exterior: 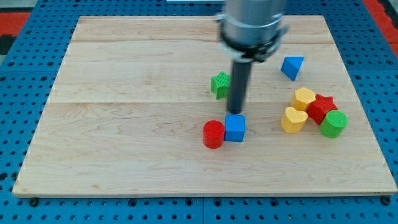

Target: Place the green star to the left of the blue triangle

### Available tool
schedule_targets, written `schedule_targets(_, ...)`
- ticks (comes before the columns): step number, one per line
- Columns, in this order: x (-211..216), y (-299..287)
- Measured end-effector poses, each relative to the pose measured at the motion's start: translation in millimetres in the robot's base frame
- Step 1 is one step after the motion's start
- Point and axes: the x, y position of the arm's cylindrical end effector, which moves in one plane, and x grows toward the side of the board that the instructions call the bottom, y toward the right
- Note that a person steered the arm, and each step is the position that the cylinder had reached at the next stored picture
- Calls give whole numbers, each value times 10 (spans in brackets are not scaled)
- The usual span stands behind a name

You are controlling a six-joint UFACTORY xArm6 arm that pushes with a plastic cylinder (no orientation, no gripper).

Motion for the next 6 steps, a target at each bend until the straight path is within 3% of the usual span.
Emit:
schedule_targets(1, -170, -473)
schedule_targets(3, -678, -61)
schedule_targets(5, -316, 82)
schedule_targets(6, -719, 339)
